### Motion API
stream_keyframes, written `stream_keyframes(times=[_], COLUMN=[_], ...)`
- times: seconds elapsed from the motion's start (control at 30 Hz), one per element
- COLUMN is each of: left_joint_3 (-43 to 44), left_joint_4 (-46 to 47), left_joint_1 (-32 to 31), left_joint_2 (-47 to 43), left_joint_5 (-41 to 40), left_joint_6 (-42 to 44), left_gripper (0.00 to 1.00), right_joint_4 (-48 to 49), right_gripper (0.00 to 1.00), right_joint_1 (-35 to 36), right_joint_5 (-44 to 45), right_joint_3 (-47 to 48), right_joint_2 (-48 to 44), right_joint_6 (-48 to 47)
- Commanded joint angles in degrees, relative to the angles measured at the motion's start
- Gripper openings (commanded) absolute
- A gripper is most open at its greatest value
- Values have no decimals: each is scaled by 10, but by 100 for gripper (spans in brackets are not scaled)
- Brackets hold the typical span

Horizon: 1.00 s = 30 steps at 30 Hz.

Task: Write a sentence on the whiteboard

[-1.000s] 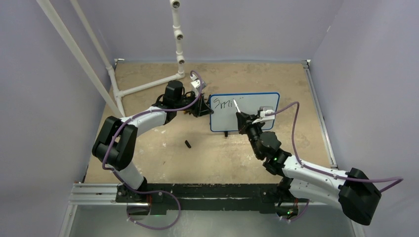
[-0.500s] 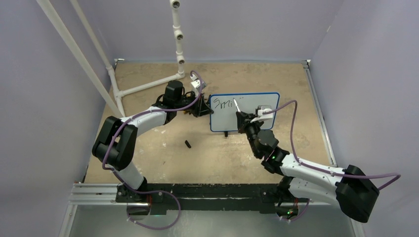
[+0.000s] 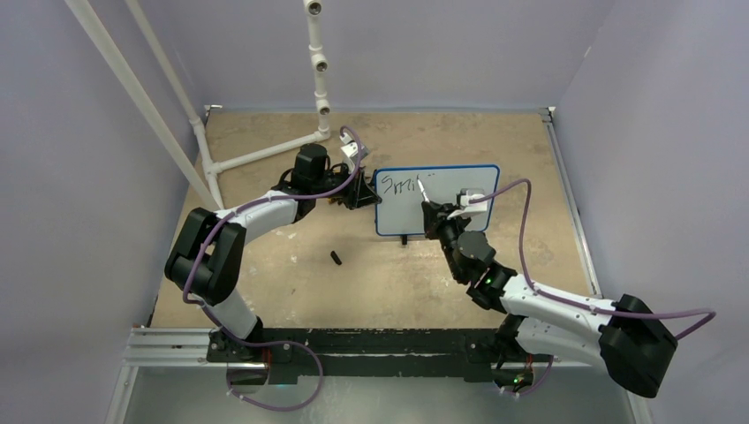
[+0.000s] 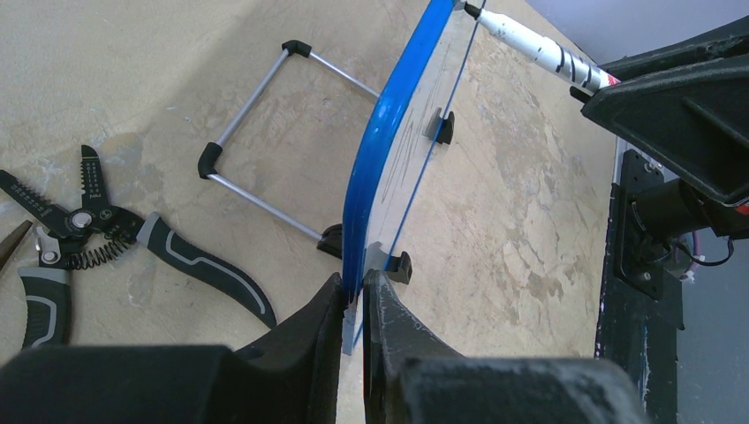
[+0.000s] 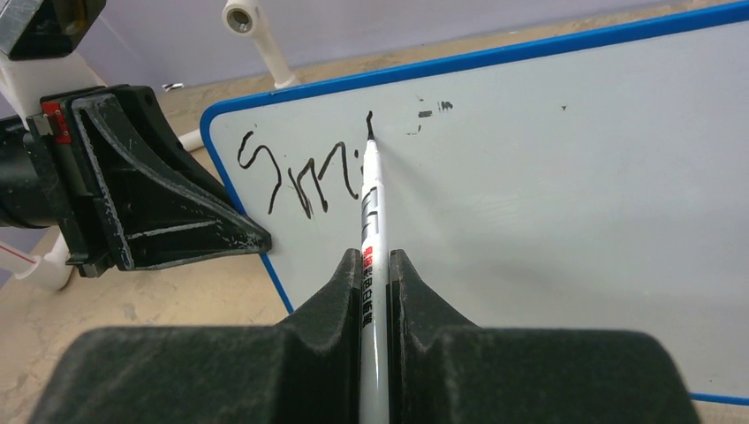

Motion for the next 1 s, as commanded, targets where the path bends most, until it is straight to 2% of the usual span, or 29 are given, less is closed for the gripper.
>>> stream_keyframes(times=[0.0, 0.43, 0.73, 0.97], left_joint_3=[17, 17, 17, 17], left_joint_4=[4, 3, 2, 2], left_joint_1=[-3, -3, -3, -3], left_joint_2=[-9, -13, -13, -12], left_joint_5=[3, 3, 2, 2], left_joint_6=[11, 11, 12, 13], left_gripper=[0, 0, 0, 0], right_joint_4=[-28, -80, -56, -42], right_gripper=[0, 0, 0, 0], right_joint_1=[-3, 4, 6, 6], right_joint_5=[11, -9, -13, -2], right_joint_3=[-4, -33, -41, -21], right_joint_2=[-11, -34, -86, -62], right_joint_6=[35, 92, 57, 32])
